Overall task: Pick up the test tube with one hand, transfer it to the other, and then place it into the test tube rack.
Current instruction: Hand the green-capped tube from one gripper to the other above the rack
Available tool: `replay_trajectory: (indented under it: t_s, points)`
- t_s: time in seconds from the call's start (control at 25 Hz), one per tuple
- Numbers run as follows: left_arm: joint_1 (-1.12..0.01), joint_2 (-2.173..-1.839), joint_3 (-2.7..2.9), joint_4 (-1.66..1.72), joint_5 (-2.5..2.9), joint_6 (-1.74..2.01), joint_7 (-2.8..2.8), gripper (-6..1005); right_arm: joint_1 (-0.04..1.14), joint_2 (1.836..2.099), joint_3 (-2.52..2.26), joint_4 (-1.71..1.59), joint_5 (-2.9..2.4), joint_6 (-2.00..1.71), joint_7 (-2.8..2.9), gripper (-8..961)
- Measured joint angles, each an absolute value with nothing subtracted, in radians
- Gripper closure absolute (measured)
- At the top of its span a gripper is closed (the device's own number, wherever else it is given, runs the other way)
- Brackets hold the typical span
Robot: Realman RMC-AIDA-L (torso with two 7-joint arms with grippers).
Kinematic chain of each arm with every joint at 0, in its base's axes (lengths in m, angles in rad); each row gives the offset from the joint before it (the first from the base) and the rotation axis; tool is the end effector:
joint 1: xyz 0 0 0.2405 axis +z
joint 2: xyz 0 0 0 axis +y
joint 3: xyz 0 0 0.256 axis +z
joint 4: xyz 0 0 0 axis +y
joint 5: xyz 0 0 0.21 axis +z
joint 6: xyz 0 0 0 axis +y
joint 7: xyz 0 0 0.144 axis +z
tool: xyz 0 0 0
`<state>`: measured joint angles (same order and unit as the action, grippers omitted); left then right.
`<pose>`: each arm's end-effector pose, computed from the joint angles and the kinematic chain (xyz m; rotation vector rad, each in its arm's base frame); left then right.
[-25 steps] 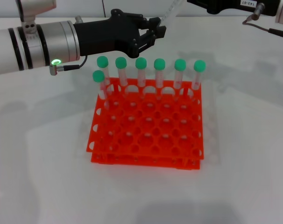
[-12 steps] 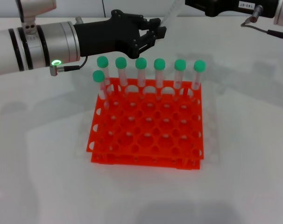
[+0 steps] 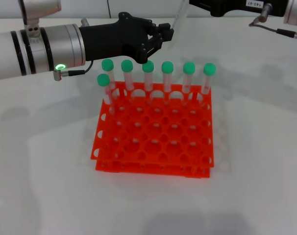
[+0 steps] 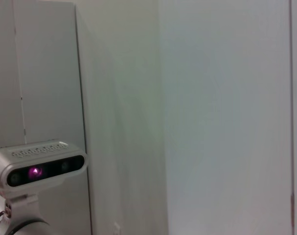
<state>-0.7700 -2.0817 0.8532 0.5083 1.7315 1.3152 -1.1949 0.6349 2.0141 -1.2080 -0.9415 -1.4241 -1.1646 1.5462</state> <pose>-0.1731 0.3992 -0.0280 -2.6627 -0.2507 -0.8022 0.1212 0.4107 0.0323 -2.5453 0.2615 0.9208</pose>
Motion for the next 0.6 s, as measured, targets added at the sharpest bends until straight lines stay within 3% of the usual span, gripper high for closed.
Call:
replay_trajectory:
  t_s: [0.28, 0.6]
  points:
    - [-0.77, -2.084, 0.863, 0.513, 1.731, 1.312, -1.195, 923, 0.643, 2.014, -1.218, -0.943, -1.424, -1.165, 1.546, 673]
    - [-0.763, -2.085, 0.864, 0.514, 1.694, 1.305, -1.189, 849, 0.651, 2.014, -1.218, -0.945, -1.424, -1.166, 1.546, 684]
